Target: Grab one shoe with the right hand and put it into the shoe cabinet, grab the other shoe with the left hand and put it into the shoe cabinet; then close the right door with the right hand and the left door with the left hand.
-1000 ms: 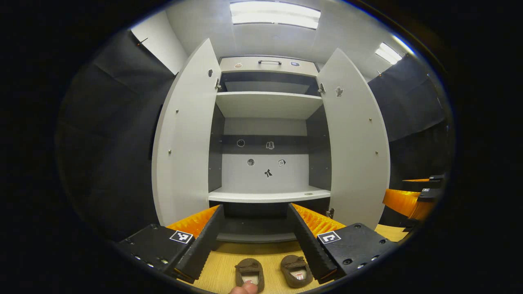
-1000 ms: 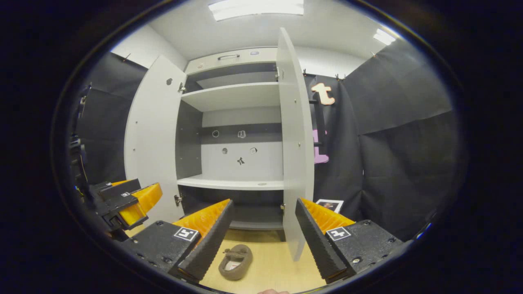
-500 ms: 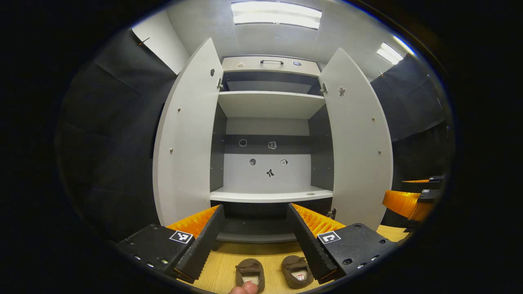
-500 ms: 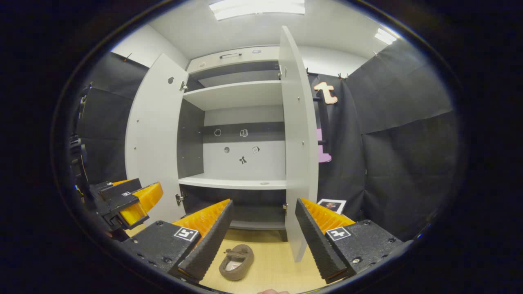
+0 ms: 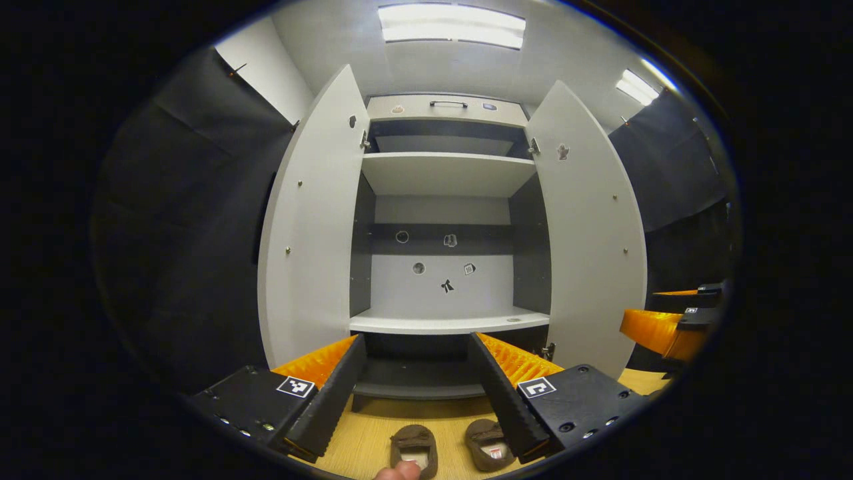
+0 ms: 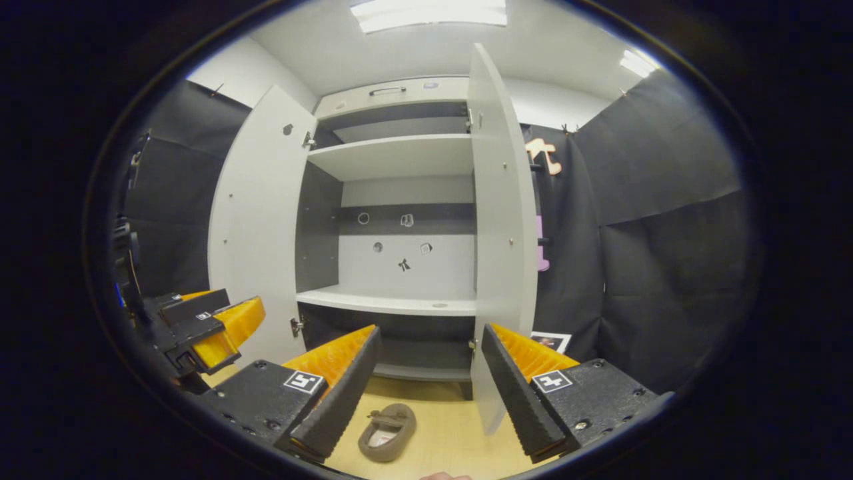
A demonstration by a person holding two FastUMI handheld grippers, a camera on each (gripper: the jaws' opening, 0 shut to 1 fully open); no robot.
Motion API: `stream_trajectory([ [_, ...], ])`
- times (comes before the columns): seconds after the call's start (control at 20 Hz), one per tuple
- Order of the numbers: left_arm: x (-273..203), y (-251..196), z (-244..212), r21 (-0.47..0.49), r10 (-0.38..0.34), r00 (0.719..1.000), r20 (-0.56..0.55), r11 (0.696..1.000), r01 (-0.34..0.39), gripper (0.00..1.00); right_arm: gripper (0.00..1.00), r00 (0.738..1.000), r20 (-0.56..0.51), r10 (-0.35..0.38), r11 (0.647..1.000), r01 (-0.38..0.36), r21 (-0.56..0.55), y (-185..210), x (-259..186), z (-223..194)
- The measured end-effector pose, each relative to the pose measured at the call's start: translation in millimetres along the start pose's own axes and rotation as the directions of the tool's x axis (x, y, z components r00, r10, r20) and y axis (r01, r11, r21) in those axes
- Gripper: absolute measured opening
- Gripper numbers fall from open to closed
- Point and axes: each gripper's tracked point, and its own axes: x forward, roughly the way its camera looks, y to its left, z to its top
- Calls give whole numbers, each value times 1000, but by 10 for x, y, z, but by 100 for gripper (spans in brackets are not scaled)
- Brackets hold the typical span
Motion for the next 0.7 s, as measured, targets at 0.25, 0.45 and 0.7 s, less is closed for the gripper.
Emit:
stream_trajectory([
  [0.25, -7, 50, -2, -5, 2, 1000, -6, 1000, -3, 95, 99, 999, -34, 24, 1000, -24, -12, 110, 171, -79],
  [0.45, -18, 118, -25, -5, 14, 1000, -9, 1000, -14, 94, 99, 990, -119, 77, 997, -78, -8, 315, 380, -352],
  [0.7, -60, 245, -60, 4, 37, 999, -18, 999, -37, 95, 99, 949, -280, 147, 989, -143, 33, 647, 672, -1062],
])
